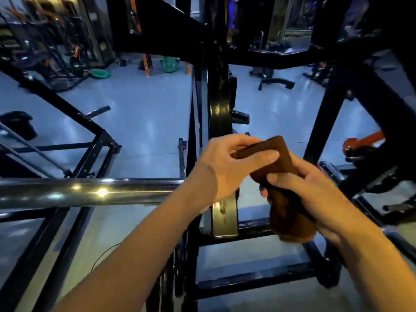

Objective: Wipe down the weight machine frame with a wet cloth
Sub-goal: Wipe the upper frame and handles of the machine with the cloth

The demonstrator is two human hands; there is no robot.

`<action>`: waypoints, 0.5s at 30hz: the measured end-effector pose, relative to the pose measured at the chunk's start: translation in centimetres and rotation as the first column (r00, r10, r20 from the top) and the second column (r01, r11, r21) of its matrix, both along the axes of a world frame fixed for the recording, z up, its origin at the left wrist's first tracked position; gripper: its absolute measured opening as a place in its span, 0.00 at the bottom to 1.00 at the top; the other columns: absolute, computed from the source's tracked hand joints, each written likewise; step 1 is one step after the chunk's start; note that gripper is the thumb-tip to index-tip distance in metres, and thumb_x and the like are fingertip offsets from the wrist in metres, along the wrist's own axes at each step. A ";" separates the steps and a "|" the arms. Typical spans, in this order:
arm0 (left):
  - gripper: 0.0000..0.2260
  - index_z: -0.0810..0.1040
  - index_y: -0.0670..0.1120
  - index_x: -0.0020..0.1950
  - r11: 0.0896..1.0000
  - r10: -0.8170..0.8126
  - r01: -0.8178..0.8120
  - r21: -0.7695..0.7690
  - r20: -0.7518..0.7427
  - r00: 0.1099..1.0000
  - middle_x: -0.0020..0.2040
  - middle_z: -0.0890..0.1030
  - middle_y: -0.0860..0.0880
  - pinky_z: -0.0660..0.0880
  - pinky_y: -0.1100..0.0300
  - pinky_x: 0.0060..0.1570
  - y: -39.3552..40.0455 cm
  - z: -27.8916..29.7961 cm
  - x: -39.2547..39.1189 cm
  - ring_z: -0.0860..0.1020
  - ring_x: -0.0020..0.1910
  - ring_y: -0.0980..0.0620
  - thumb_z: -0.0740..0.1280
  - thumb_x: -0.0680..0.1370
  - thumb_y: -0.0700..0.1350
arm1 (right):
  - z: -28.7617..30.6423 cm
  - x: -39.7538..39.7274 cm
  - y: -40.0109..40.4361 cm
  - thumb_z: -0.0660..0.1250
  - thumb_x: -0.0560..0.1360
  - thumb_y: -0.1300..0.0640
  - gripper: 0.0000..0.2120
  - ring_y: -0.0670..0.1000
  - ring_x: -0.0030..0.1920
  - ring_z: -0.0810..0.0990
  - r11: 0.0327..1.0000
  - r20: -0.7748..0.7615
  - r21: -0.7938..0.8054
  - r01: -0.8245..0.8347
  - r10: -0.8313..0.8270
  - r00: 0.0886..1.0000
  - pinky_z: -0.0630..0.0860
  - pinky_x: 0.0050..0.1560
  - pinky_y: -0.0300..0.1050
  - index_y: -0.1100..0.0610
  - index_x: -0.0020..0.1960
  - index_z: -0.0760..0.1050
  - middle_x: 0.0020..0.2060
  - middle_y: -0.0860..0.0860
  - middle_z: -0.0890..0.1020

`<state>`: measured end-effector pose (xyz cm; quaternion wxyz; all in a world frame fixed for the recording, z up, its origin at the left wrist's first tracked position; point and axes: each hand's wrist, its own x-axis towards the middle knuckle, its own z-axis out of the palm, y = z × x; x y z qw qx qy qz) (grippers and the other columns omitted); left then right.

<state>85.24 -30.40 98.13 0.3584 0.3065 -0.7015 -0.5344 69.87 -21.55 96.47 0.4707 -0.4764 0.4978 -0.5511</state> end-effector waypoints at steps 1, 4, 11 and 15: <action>0.09 0.84 0.46 0.56 0.999 -0.017 0.017 0.034 -0.015 1.000 0.50 0.86 0.46 0.83 0.59 0.49 -0.3 0.1 0.5 0.85 0.50 0.52 0.76 0.76 0.44 | -0.2 0.3 0.1 0.76 0.71 0.59 0.16 0.53 0.40 0.82 1.000 0.044 0.021 -0.017 0.016 0.999 0.79 0.40 0.42 0.47 0.57 0.84 0.43 0.59 0.84; 0.10 0.84 0.46 0.56 0.982 -0.071 0.081 0.171 -0.061 0.996 0.50 0.87 0.45 0.84 0.55 0.47 -1.3 0.5 2.3 0.86 0.50 0.46 0.76 0.76 0.44 | -0.9 1.4 -0.1 0.71 0.71 0.58 0.24 0.55 0.42 0.82 0.993 0.230 0.075 -0.092 0.072 0.970 0.81 0.42 0.46 0.50 0.68 0.78 0.56 0.62 0.84; 0.12 0.82 0.48 0.60 0.970 -0.165 0.179 0.166 -0.093 0.982 0.55 0.85 0.49 0.82 0.57 0.53 -2.5 -0.6 4.9 0.84 0.54 0.51 0.75 0.77 0.47 | -2.3 4.1 -0.4 0.71 0.77 0.40 0.30 0.55 0.42 0.82 0.943 0.686 0.046 -0.331 0.211 0.697 0.82 0.46 0.50 0.60 0.69 0.78 0.50 0.57 0.79; 0.10 0.81 0.55 0.53 0.842 0.323 -0.136 -0.521 0.286 0.902 0.54 0.80 0.57 0.73 0.64 0.51 -3.6 -2.1 8.0 0.76 0.49 0.59 0.62 0.83 0.58 | -1.5 4.9 -0.2 0.57 0.80 0.32 0.32 0.49 0.33 0.73 0.974 0.489 0.180 0.139 -0.211 0.846 0.73 0.36 0.43 0.57 0.54 0.86 0.44 0.54 0.79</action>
